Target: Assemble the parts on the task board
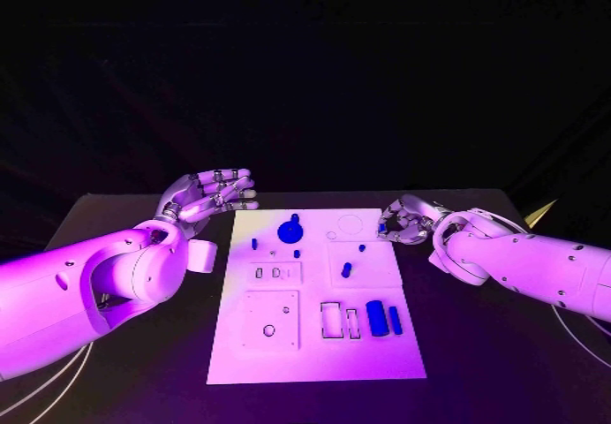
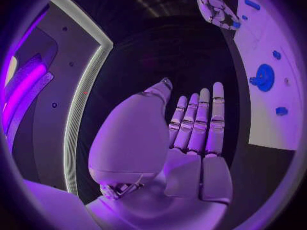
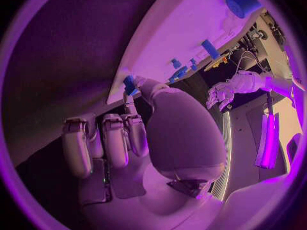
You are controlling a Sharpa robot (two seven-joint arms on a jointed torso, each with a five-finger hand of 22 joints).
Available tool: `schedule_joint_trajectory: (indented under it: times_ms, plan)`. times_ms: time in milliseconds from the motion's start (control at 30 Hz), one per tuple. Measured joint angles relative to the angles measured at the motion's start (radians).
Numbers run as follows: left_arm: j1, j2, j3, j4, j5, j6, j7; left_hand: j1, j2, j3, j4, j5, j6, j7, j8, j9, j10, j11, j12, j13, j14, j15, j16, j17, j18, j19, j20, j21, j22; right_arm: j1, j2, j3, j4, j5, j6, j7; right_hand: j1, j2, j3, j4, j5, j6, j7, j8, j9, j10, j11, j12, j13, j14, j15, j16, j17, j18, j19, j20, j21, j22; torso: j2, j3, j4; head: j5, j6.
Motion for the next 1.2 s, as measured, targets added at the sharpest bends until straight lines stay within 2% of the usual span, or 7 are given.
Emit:
schedule_joint_trajectory:
  times_ms: [100,267,400,467,767,1000,1200]
  plan:
    - [0.0,0.0,0.0,0.0,0.0,0.0,0.0,0.0,0.0,0.0,0.0,0.0,0.0,0.0,0.0,0.0,0.0,0.0,0.0,0.0,0.0,0.0,0.0,0.0,0.0,0.0,0.0,0.0,0.0,0.0,0.0,0.0,0.0,0.0,0.0,0.0,-0.006,0.007,0.009,-0.007,0.0,0.022,-0.011,0.023,0.008,0.0,-0.011,0.006,0.0,0.001,-0.011,0.0,0.0,0.0,0.0,-0.011,0.0,0.0,0.0,0.0,0.0001,0.0,-0.001]
    - [0.0,0.0,0.0,-0.001,0.0,0.0,0.0,0.0,0.0,0.0,0.0,0.0,0.0,0.0,0.0,0.0,0.0,0.0,0.0,0.0,0.0,0.0,0.0,0.0,0.0,0.0,0.0,0.0,0.0,0.0,0.0,0.0,0.001,0.0,-0.002,0.001,-0.005,0.013,0.015,-0.013,0.0,0.034,-0.024,0.046,0.019,0.001,-0.022,0.006,0.0,0.002,-0.02,0.0,0.0,0.0,0.0,-0.018,0.0,0.0,0.0,0.0,0.0003,-0.001,-0.001]
    - [0.0,0.0,0.0,-0.001,0.0,0.0,0.0,0.0,0.0,0.0,0.0,0.0,0.0,0.0,0.0,0.0,0.0,0.0,0.0,0.0,0.0,0.0,0.0,0.0,0.0,0.0,0.0,0.0,0.0,0.0,0.0,0.0,0.002,0.0,-0.007,0.002,-0.008,0.022,0.02,-0.018,0.005,0.038,-0.028,0.061,0.02,0.001,-0.022,0.006,0.0,0.002,-0.02,0.0,0.0,0.0,0.0,-0.025,0.0,0.0,0.0,0.0,0.0002,-0.002,-0.002]
    - [0.0,0.0,0.0,-0.002,0.0,0.0,0.0,0.0,0.0,0.0,0.0,0.0,0.0,0.0,0.0,0.0,0.0,0.0,0.0,0.0,0.0,0.0,0.0,0.0,0.0,0.0,0.0,0.0,0.0,-0.001,0.0,0.0,0.003,0.0,-0.013,0.002,-0.006,0.025,0.023,-0.021,0.005,0.036,-0.03,0.064,0.02,-0.003,-0.025,0.006,0.0,0.002,-0.026,0.0,0.0,0.0,0.0,-0.025,0.0,0.0,0.0,0.0,0.0003,-0.002,-0.002]
    - [0.0,0.0,0.0,-0.005,0.0,0.0,0.0,0.0,0.0,0.0,0.0,0.0,0.0,0.0,0.0,0.0,0.0,0.0,0.0,0.0,0.0,0.0,0.0,0.0,0.0,0.0,0.0,0.0,0.0,0.0,-0.015,0.002,0.029,-0.007,-0.05,-0.002,-0.003,0.033,0.03,-0.028,0.008,0.034,-0.032,0.065,0.019,0.001,-0.029,0.006,0.0,0.002,-0.026,0.0,0.0,0.0,0.0,-0.025,0.0,0.0,0.0,0.0,0.0003,0.0,-0.005]
    - [0.0,0.001,0.0,-0.008,0.0,0.001,-0.001,0.0,0.0,-0.003,-0.003,0.0,0.0,0.0,0.0,0.0,0.0,0.0,0.0,0.0,-0.003,-0.003,0.0,0.003,0.0,0.0,0.0,0.005,0.001,0.021,-0.039,0.008,0.111,-0.016,-0.078,-0.023,0.001,0.037,0.034,-0.032,0.008,0.032,-0.033,0.065,0.019,0.001,-0.029,0.005,0.001,0.002,-0.026,0.0,0.0,0.0,0.0,-0.025,0.0,0.0,-0.003,-0.0004,0.0003,0.001,-0.003]
    - [0.0,0.002,0.0,-0.014,0.0,0.001,-0.001,0.0,0.0,-0.003,-0.003,0.0,0.0,0.0,0.0,0.0,0.0,0.0,0.0,0.0,-0.004,-0.004,0.0,0.004,0.0,0.0,0.0,0.008,0.002,0.036,-0.042,0.008,0.224,-0.032,-0.102,-0.073,0.005,0.041,0.041,-0.039,0.008,0.029,-0.033,0.066,0.019,0.001,-0.029,0.005,0.001,0.002,-0.026,0.0,0.001,0.0,0.0,-0.025,0.0,0.001,-0.003,-0.0006,-0.001,0.006,0.002]
